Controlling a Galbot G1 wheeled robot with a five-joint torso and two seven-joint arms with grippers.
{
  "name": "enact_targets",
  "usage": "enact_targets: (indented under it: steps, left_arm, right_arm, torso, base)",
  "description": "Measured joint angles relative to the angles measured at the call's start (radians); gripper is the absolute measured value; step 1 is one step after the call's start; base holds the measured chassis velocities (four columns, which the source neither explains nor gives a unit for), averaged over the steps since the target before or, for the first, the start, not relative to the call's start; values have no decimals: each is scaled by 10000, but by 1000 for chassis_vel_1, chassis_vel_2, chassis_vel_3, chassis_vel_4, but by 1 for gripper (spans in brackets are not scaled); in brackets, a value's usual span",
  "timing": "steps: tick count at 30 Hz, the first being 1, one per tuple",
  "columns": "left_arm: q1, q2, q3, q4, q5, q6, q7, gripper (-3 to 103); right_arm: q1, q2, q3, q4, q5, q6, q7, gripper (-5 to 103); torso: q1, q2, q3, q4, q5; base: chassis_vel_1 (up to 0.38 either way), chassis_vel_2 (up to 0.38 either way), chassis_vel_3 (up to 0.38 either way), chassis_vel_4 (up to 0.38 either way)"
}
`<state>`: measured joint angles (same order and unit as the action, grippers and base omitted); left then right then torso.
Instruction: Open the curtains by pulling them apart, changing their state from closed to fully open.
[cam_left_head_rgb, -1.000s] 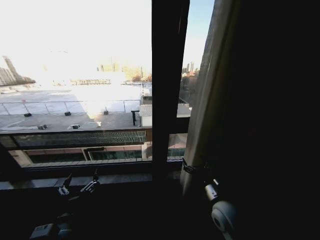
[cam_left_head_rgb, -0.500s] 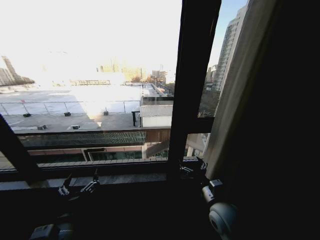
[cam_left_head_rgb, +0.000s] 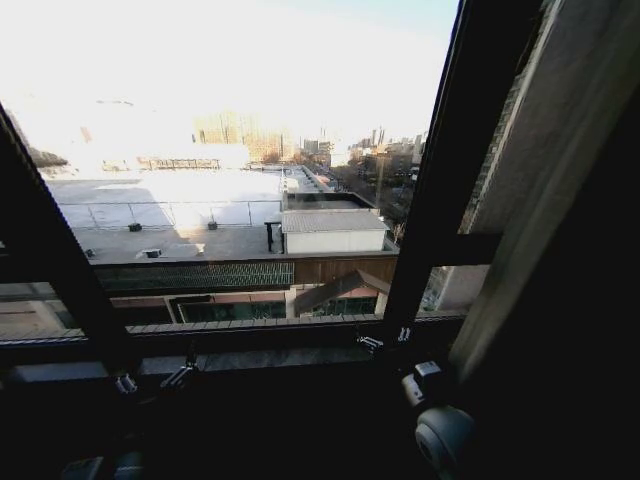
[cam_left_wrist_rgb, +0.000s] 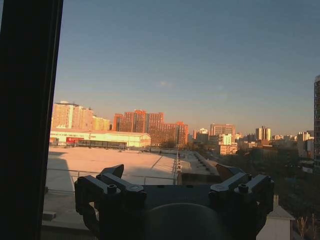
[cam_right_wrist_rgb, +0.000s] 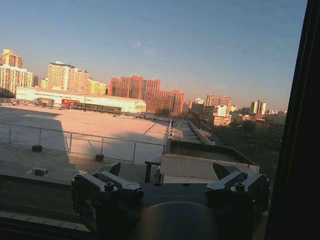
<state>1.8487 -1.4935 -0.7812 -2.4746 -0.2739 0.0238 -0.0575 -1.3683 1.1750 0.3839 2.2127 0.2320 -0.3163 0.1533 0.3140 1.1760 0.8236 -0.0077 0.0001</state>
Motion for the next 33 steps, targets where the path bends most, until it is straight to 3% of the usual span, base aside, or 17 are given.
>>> enact_targets:
  steps: [33]
  left_arm:
    - [362, -98, -149, 67, -47, -456, 17, 100]
  right_arm:
    - [-222, 94, -611, 94, -506, 156, 6, 100]
  torso:
    - [-3, 1, -1, 1, -2]
  base:
    - [354, 356, -352, -357]
